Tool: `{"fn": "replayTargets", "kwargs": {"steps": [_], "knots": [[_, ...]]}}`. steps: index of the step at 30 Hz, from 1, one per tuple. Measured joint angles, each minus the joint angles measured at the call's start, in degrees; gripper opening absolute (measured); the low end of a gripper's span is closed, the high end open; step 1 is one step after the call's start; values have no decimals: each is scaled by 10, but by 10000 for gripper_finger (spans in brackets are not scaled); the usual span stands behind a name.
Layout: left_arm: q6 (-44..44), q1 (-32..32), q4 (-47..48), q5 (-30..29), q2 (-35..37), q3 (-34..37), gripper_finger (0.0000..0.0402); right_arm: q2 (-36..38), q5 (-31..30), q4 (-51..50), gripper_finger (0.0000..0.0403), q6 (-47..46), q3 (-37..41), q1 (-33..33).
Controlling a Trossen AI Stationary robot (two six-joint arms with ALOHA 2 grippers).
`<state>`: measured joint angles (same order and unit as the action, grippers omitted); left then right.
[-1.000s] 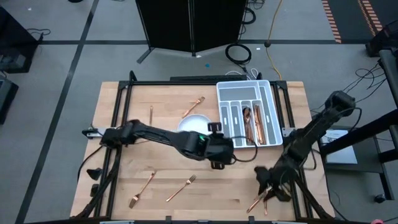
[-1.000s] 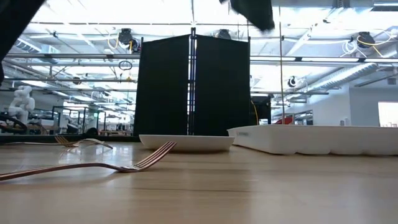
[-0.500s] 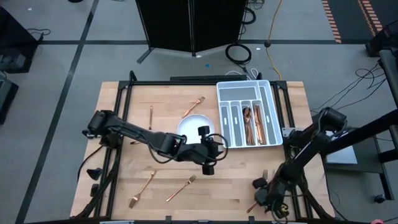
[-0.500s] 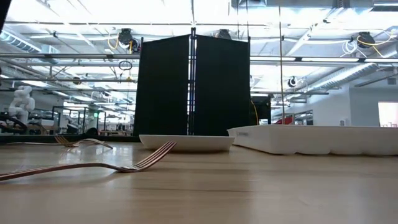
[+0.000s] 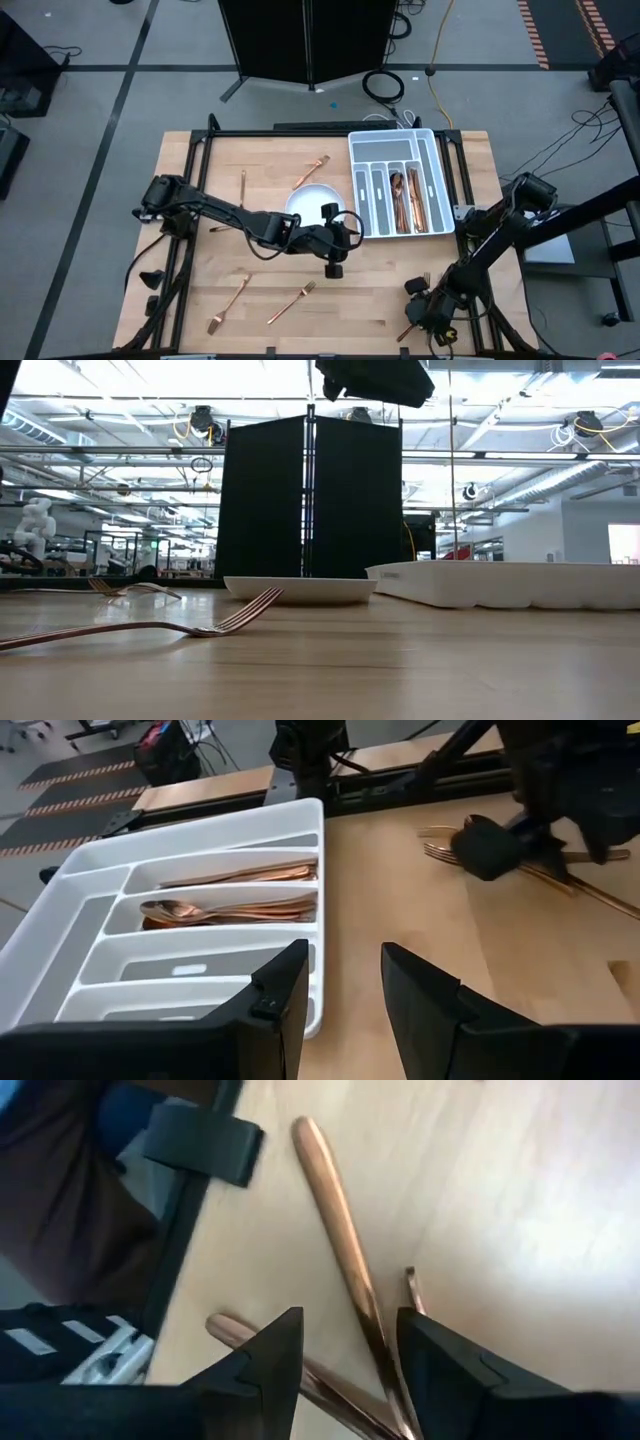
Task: Sort silverware
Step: Put the spoon in the silverware tray
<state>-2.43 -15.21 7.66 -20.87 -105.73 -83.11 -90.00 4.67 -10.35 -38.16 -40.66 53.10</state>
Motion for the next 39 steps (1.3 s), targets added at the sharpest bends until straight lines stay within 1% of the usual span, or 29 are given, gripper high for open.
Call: {"fn": "replayTargets", "kwargs": {"steps": [6, 10, 14, 18, 24, 29, 31, 36, 39], "knots": [[0, 5, 2, 3, 0, 0, 123, 1, -7, -25, 155, 1, 0, 0], [-9, 5, 2, 16, 0, 0, 123, 1, -10, -55, 155, 3, -1, 3], [-10, 5, 1, 18, 0, 0, 123, 2, -40, -78, 143, 17, -2, 22], [-10, 7, 1, 18, 0, 0, 123, 2, -74, -83, 118, 34, -2, 37], [-10, 10, 0, 18, 0, 0, 123, -2, -115, -89, 67, 41, -1, 62], [-9, 10, 0, 18, 0, 0, 123, -30, -125, -72, 20, 37, -3, 78], [-9, 9, 1, 18, 0, 0, 123, -31, -129, -69, 8, 30, -2, 78], [4, 9, 1, 27, 0, 0, 123, -4, -187, -58, 9, 0, 3, 72], [6, 9, 1, 28, 0, 0, 123, 11, -272, -24, 4, 7, 3, 65]]}}
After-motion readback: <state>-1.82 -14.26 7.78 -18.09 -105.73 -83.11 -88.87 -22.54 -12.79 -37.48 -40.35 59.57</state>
